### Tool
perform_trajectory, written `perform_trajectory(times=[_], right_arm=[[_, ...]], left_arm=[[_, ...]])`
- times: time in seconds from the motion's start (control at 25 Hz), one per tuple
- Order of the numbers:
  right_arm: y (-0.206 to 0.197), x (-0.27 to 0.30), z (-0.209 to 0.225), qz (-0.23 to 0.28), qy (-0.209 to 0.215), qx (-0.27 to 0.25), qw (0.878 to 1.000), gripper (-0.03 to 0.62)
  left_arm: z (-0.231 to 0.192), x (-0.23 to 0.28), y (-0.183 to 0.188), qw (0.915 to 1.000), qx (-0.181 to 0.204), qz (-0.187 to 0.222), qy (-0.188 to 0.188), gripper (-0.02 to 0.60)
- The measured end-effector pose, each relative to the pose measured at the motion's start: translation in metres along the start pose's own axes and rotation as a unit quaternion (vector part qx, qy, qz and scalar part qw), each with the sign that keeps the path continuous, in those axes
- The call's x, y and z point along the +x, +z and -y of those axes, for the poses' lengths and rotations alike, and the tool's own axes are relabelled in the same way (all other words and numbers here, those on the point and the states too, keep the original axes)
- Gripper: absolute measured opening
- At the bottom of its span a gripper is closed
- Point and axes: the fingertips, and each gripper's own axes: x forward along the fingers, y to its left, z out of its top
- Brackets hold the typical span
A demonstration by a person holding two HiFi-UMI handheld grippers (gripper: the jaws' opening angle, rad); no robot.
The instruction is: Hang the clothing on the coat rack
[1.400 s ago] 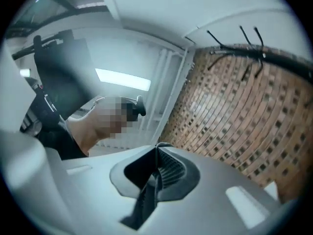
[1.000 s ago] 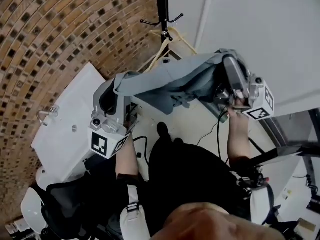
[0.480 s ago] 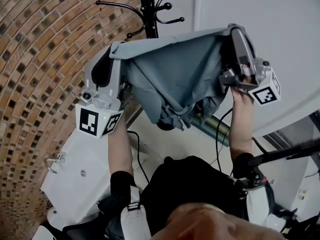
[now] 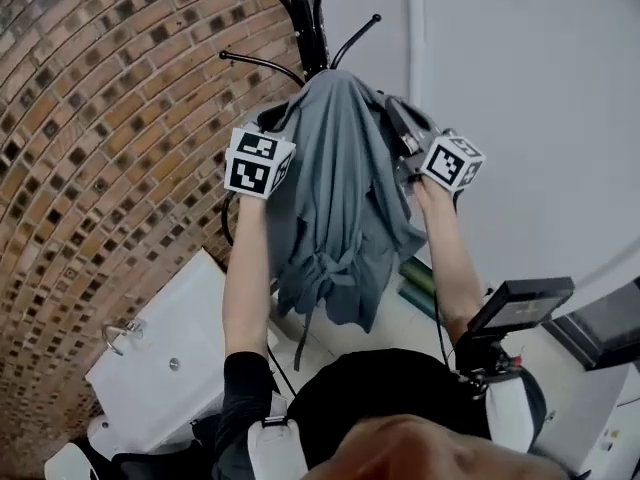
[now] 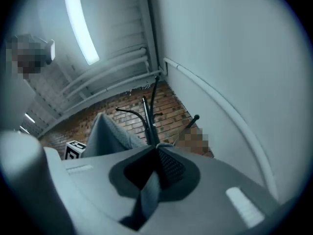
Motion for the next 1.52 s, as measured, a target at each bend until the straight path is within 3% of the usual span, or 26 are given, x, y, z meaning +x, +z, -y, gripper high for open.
perform_trajectory(times=[0.08,0.16,0.24,0.36,0.44,0.56,0.68,0.76,0.88,1.08,1.28,1.4,1.52], right_arm=[[-0.022,-0.015,-0.029,0.013,0.042,0.019,0.999,0.009],[-0.034,-0.023,-0.053,0.025,0.084,0.037,0.995,0.012],[-0.041,-0.035,-0.059,0.044,0.109,0.059,0.991,0.028],[-0.047,-0.066,-0.047,0.060,0.090,0.069,0.992,0.100],[-0.055,-0.092,-0.029,0.053,0.058,0.077,0.994,0.132],[-0.086,-0.135,-0.008,0.005,0.019,0.103,0.995,0.132],[-0.120,-0.169,-0.009,-0.041,0.017,0.121,0.992,0.132],[-0.142,-0.188,-0.021,-0.061,0.026,0.124,0.990,0.132],[-0.176,-0.220,-0.054,-0.093,0.043,0.116,0.988,0.132],[-0.166,-0.249,-0.131,-0.087,0.075,0.034,0.993,0.131],[-0.131,-0.266,-0.224,-0.044,0.076,-0.037,0.995,0.130],[-0.132,-0.289,-0.289,-0.037,0.058,-0.053,0.996,0.129],[-0.151,-0.326,-0.353,-0.049,0.043,-0.060,0.996,0.127]], left_arm=[[0.028,-0.004,-0.001,0.9992,-0.018,0.031,-0.014,0.034],[0.043,-0.009,0.002,0.9932,-0.067,0.095,-0.012,0.035],[0.050,-0.022,-0.001,0.9793,-0.112,0.168,0.015,0.035],[0.060,-0.057,-0.025,0.9577,-0.155,0.236,0.057,0.061],[0.075,-0.086,-0.050,0.9512,-0.181,0.234,0.088,0.061],[0.122,-0.148,-0.096,0.9437,-0.226,0.197,0.139,0.061],[0.168,-0.221,-0.137,0.9285,-0.270,0.169,0.192,0.053],[0.192,-0.267,-0.154,0.9227,-0.276,0.160,0.217,0.048],[0.226,-0.325,-0.160,0.9244,-0.259,0.155,0.234,0.043],[0.242,-0.376,-0.123,0.9310,-0.215,0.204,0.213,0.043],[0.242,-0.421,-0.096,0.9361,-0.185,0.268,0.133,0.030],[0.243,-0.460,-0.099,0.9325,-0.180,0.297,0.098,0.003],[0.250,-0.486,-0.114,0.9219,-0.210,0.321,0.056,0.003]])
